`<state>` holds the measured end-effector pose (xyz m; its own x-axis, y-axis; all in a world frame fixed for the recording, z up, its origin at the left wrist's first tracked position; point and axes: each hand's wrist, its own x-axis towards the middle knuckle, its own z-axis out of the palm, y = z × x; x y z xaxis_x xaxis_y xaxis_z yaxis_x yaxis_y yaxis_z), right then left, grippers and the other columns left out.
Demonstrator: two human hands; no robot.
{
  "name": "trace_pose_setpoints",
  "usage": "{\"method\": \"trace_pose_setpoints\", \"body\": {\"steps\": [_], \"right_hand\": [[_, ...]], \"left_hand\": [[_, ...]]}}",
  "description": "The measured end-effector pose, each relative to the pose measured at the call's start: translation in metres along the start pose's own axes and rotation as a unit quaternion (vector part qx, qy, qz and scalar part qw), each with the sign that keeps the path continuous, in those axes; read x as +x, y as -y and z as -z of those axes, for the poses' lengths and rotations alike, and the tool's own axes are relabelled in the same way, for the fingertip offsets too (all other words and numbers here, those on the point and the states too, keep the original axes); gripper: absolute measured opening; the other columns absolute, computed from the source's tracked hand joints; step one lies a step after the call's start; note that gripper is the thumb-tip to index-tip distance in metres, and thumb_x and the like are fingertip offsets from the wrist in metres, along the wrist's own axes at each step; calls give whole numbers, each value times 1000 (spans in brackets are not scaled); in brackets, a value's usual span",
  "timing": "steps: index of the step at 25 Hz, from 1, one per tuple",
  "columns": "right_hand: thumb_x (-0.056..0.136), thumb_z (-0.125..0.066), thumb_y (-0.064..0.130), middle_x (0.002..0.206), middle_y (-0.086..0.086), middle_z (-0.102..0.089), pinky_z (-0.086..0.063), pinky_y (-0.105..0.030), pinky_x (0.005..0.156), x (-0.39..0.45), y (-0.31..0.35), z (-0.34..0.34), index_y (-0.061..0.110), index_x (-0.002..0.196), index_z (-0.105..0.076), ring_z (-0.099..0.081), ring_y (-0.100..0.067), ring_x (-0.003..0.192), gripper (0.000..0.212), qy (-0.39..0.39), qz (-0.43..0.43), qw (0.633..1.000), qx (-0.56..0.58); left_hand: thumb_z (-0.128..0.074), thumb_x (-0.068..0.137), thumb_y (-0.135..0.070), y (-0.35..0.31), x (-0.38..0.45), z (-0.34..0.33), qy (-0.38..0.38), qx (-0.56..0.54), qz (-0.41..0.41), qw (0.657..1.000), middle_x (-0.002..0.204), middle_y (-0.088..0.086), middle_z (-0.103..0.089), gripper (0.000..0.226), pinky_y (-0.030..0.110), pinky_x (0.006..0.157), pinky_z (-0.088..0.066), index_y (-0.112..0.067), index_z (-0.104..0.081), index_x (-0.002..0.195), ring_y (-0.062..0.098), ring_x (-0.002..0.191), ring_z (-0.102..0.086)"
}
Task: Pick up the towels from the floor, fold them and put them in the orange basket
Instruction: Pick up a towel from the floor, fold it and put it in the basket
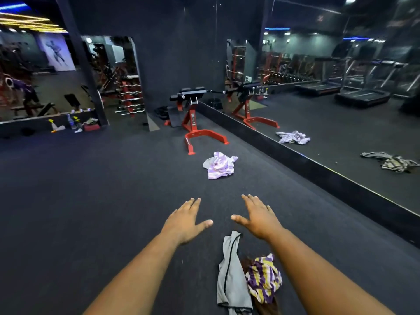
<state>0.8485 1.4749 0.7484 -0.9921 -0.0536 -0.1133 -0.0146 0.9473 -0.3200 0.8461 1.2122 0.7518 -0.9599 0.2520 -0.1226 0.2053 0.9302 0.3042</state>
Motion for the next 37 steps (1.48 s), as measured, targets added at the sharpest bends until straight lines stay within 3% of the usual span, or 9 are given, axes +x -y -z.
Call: {"method": "trace_pose_setpoints", "body": {"steps": [21, 37], "right_hand": [[87, -44, 81, 170, -1, -11, -19, -53, 124, 492, -39, 23, 27, 163, -11, -9, -22, 157, 98, 53, -24, 998, 9], [88, -49, 77, 170, 1, -14, -20, -52, 124, 847, -31, 30, 29, 161, -14, -10, -20, 157, 94, 68, -100, 992, 43]], "left_hand": [[-38, 86, -84, 96, 487, 54, 79, 26, 32, 996, 171, -1, -4, 102, 47, 126, -16, -27, -3, 163, 17, 157, -7], [-41, 84, -85, 213, 879, 100, 164, 35, -33, 985, 171, 0, -3, 105, 47, 126, -16, -28, -2, 163, 19, 157, -7]]}}
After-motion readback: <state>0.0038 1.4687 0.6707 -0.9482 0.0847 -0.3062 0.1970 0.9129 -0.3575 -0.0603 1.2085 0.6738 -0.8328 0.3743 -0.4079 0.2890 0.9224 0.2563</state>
